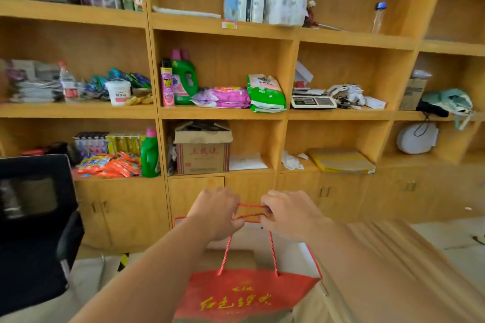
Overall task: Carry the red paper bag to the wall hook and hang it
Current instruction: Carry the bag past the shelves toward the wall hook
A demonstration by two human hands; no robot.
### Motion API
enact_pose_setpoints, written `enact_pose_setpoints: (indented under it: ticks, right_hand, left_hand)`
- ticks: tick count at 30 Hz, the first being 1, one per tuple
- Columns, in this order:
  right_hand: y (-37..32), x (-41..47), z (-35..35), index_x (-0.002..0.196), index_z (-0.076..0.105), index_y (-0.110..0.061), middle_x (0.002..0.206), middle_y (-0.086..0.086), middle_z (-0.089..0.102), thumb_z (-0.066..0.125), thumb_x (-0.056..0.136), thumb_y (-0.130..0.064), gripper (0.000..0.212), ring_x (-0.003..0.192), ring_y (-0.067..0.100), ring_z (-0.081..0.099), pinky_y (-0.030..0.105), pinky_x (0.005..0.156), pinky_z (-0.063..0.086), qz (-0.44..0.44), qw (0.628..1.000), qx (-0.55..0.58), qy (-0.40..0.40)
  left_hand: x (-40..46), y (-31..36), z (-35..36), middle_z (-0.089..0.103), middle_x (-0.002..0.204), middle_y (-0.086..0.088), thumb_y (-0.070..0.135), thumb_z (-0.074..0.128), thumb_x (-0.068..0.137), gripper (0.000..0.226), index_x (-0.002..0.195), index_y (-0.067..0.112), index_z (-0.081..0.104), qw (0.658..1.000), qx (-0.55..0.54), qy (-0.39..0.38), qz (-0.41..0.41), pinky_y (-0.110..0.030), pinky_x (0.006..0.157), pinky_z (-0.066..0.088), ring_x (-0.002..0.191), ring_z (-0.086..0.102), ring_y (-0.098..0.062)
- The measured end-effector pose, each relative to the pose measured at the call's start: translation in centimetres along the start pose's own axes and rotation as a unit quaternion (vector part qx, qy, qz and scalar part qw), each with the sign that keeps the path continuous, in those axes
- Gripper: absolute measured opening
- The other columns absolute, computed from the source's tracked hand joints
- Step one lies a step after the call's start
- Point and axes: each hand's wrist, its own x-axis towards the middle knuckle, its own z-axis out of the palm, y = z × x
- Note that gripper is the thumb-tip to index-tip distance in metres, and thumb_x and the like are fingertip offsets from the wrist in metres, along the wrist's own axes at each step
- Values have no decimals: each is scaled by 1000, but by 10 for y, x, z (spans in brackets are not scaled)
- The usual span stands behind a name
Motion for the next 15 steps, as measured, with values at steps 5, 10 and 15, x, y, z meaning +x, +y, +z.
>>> enact_pose_setpoints:
  ticks: [5,10,15]
  right_hand:
    - [6,35,10,78,46,-23,80,-4,53,47,91,-43,24,68,19,51,34,58,34,8,1000,-8,-8]
    - [34,82,35,81,46,-24,82,-6,52,47,91,-47,25,72,17,50,34,61,38,8,1000,-18,7]
    - [73,130,69,89,52,-23,87,-4,57,44,89,-49,27,82,19,53,41,82,41,8,999,-44,29]
  left_hand:
    - [23,-22,13,57,108,-1,54,46,92,30,95,25,55,1000,-10,-3,-6,-40,82,41,98,54,-22]
    - [69,-43,33,56,108,0,55,47,92,31,95,25,55,999,-37,-5,-18,-40,87,45,99,52,-22]
    - [128,-61,52,55,108,2,57,46,92,32,96,27,54,999,-27,8,-20,-39,91,45,102,50,-20]
